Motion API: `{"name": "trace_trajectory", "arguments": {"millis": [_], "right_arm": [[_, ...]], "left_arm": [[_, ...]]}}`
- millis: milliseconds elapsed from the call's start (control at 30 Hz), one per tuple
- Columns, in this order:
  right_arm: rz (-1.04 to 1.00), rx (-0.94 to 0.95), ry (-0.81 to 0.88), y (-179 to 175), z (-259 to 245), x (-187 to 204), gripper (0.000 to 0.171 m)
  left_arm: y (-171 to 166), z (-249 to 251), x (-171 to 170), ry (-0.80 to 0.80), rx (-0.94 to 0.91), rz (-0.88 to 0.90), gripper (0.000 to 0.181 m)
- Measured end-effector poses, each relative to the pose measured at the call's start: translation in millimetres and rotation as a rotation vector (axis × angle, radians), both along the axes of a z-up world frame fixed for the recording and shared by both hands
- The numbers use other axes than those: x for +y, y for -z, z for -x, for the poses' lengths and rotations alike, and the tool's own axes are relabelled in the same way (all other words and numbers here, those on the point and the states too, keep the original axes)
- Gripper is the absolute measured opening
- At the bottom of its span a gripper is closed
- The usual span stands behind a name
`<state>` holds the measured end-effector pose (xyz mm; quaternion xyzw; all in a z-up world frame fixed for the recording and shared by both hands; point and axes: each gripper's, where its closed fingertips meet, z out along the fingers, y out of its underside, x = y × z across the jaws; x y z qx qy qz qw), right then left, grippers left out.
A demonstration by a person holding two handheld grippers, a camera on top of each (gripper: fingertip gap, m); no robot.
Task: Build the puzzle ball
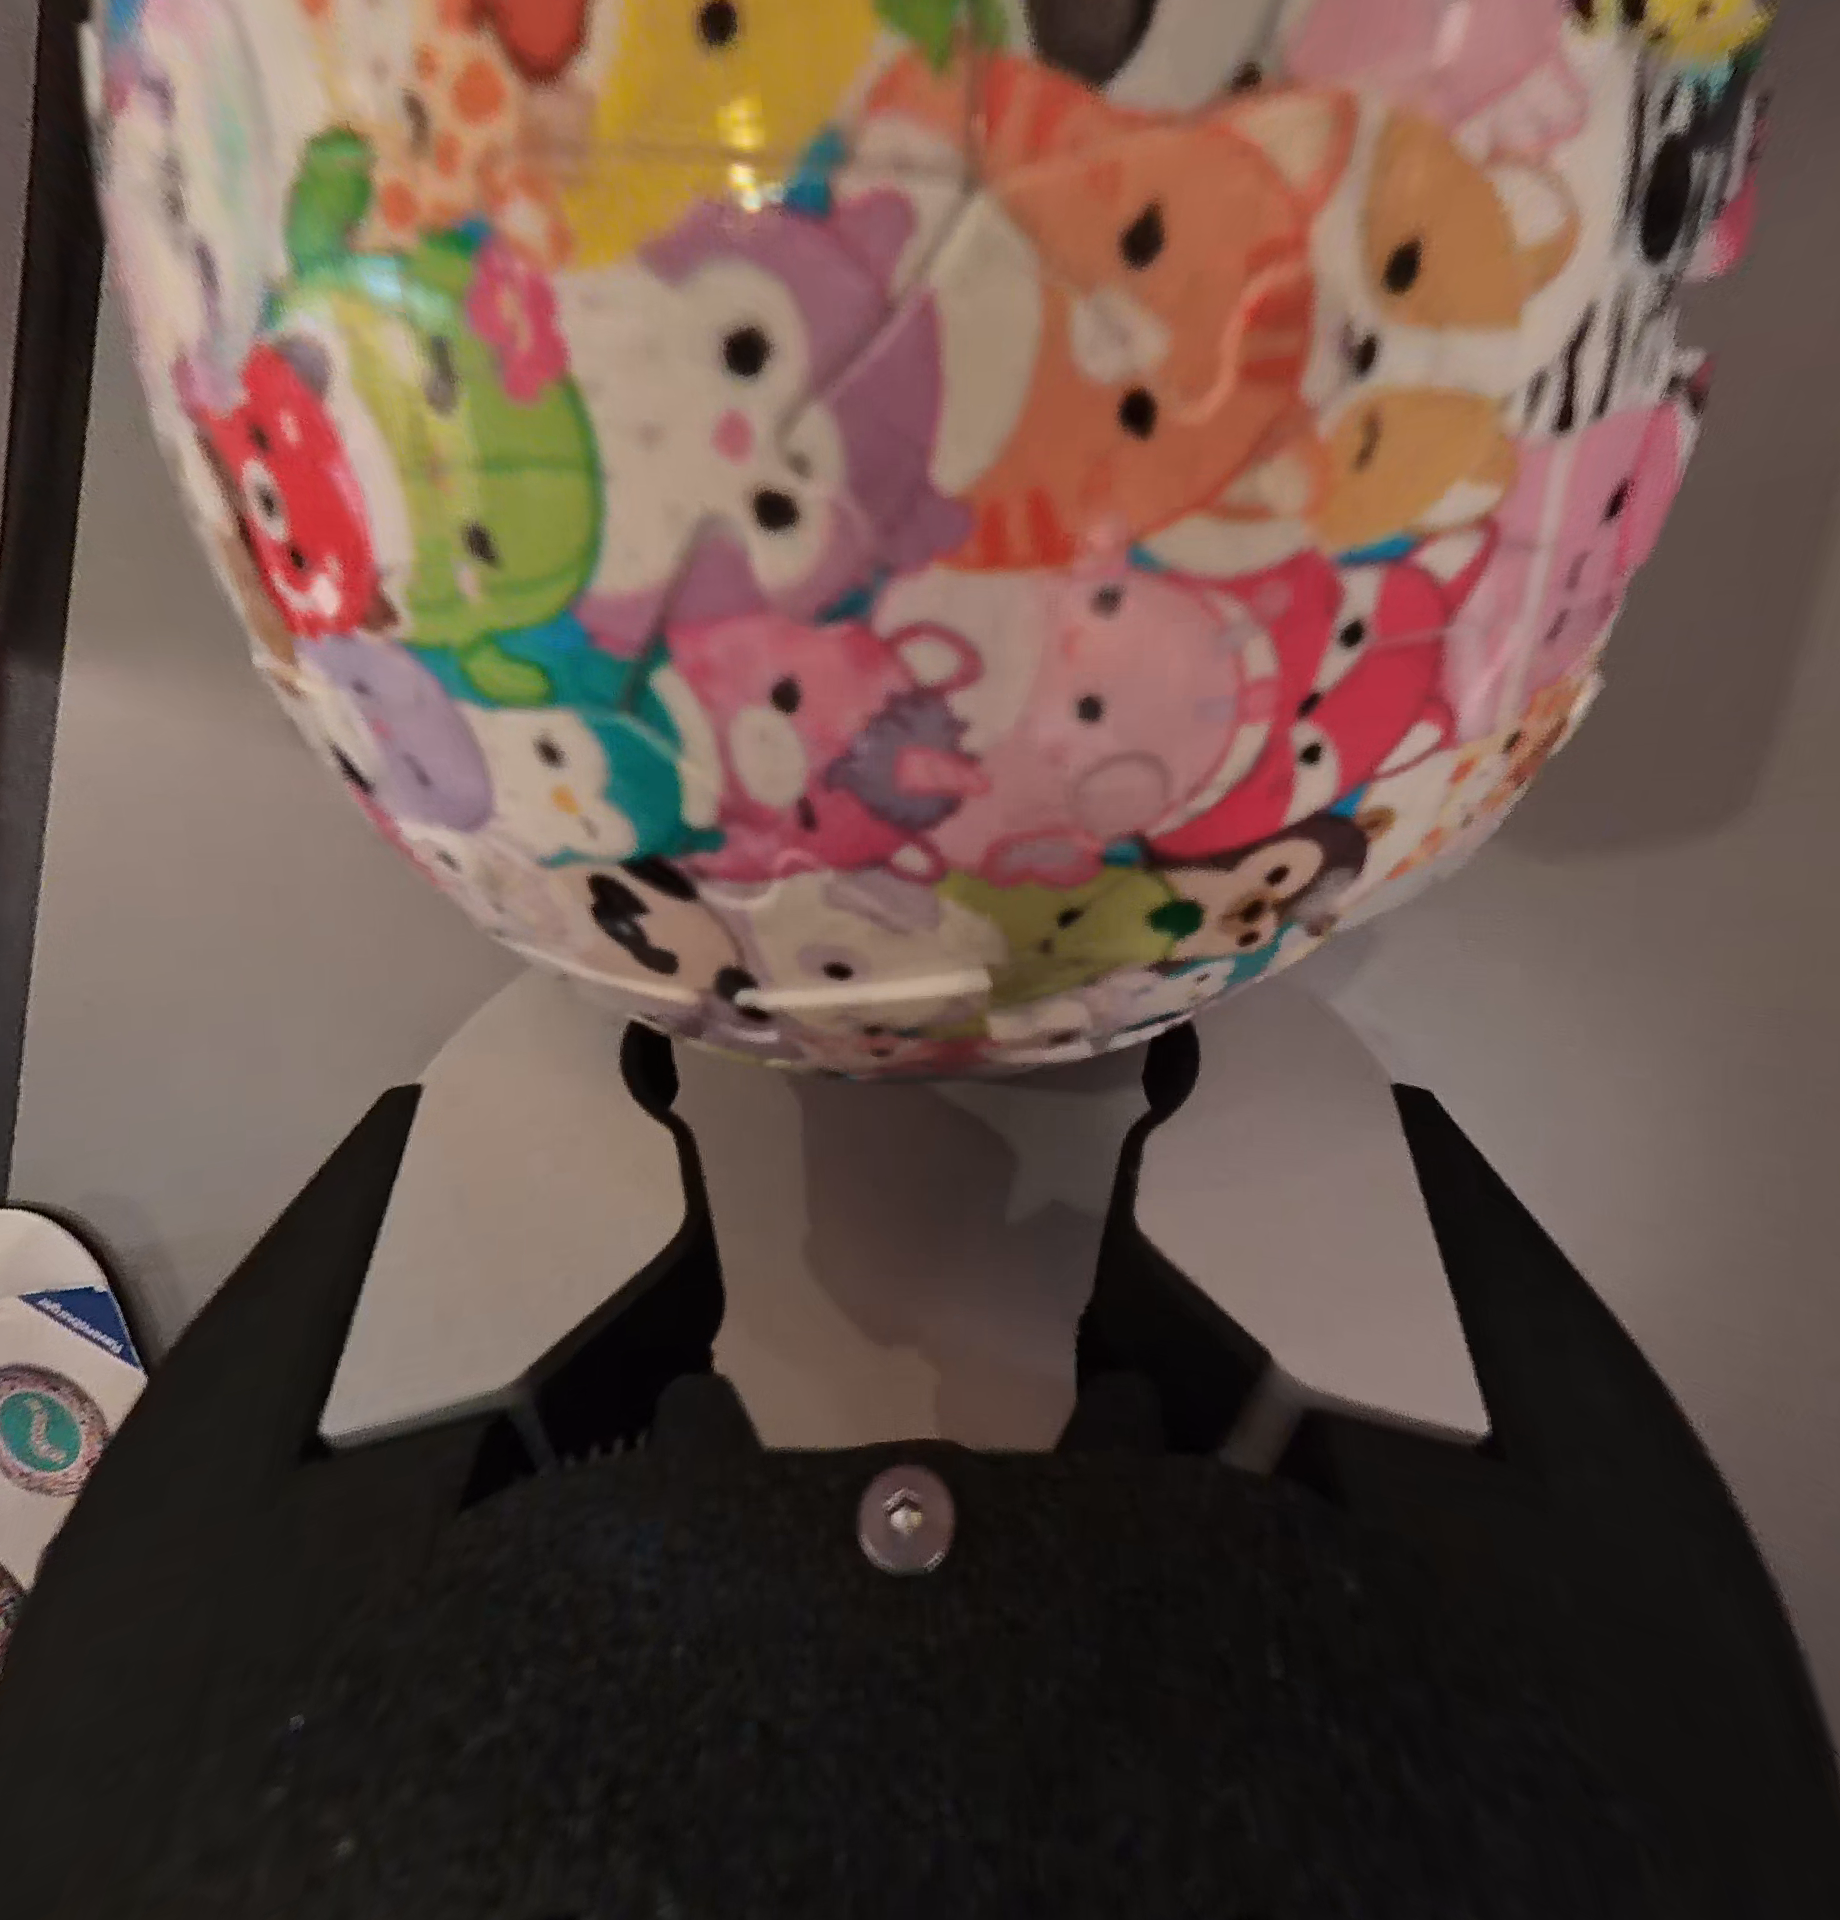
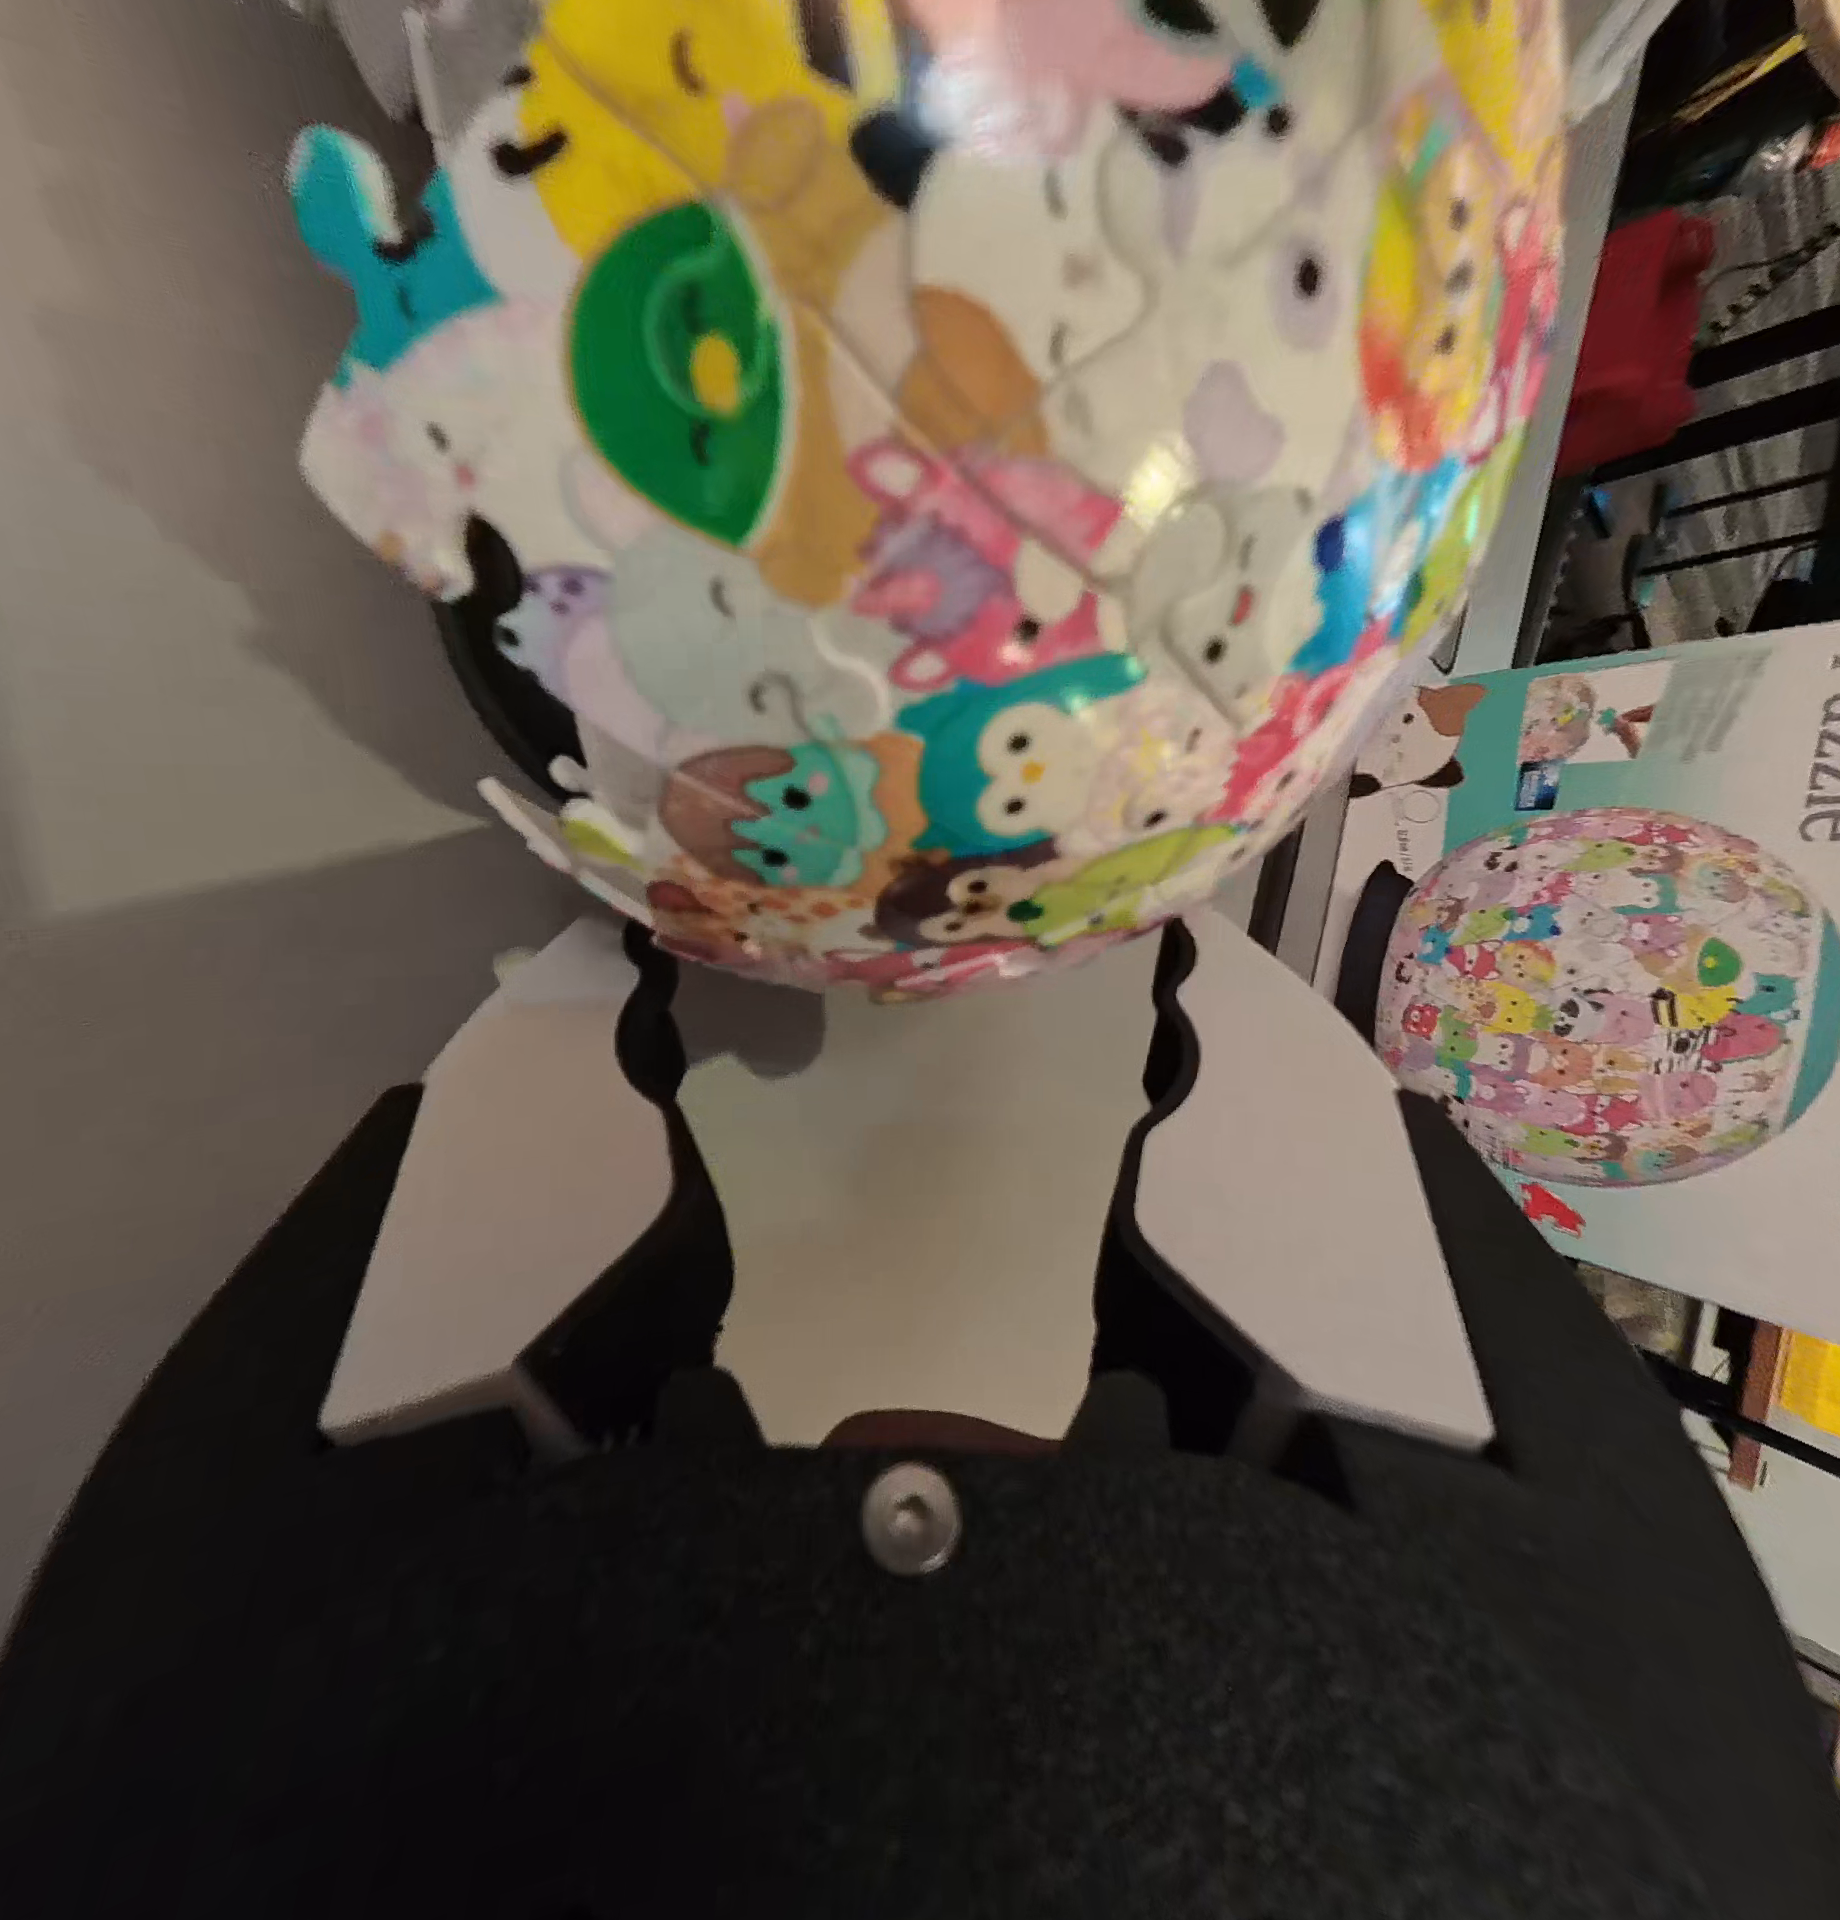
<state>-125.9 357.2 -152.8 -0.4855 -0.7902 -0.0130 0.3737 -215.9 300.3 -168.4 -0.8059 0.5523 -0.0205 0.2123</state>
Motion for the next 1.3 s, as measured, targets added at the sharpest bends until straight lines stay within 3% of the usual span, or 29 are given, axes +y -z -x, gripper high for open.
{"name": "trace_trajectory", "arguments": {"millis": [600, 733, 833, 933, 1000, 1100, 1200, 1300], "right_arm": [[0.010, -0.031, 0.051, 3.8, -15.4, 13.1, 0.086], [-0.075, -0.028, 0.143, -20.0, -40.1, 12.3, 0.085], [-0.142, -0.021, 0.246, -51.3, -63.2, -19.8, 0.064], [0.001, 0.139, 0.240, -52.9, -47.4, -95.8, 0.048], [0.049, 0.240, 0.232, -39.7, -27.4, -125.5, 0.047], [0.049, 0.296, 0.314, -14.3, -6.0, -115.1, 0.043], [0.082, 0.300, 0.334, 4.2, 14.6, -101.1, 0.049], [0.099, 0.322, 0.296, 11.7, 28.4, -96.5, 0.019]], "left_arm": [[6.0, 2.5, -0.5, 0.003, -0.017, 0.019, 0.089], [3.1, 13.6, -6.8, 0.001, -0.010, 0.023, 0.089], [-8.1, 31.2, -23.2, -0.027, -0.047, 0.019, 0.088], [-33.4, 40.0, -53.1, -0.075, -0.180, 0.027, 0.085], [-55.5, 38.8, -78.0, -0.112, -0.300, 0.031, 0.081], [-81.3, 31.8, -110.0, -0.180, -0.484, -0.030, 0.079], [-85.1, 14.9, -138.1, -0.265, -0.722, -0.070, 0.073], [-76.5, 0.4, -157.5, -0.275, -0.913, -0.139, 0.067]]}}
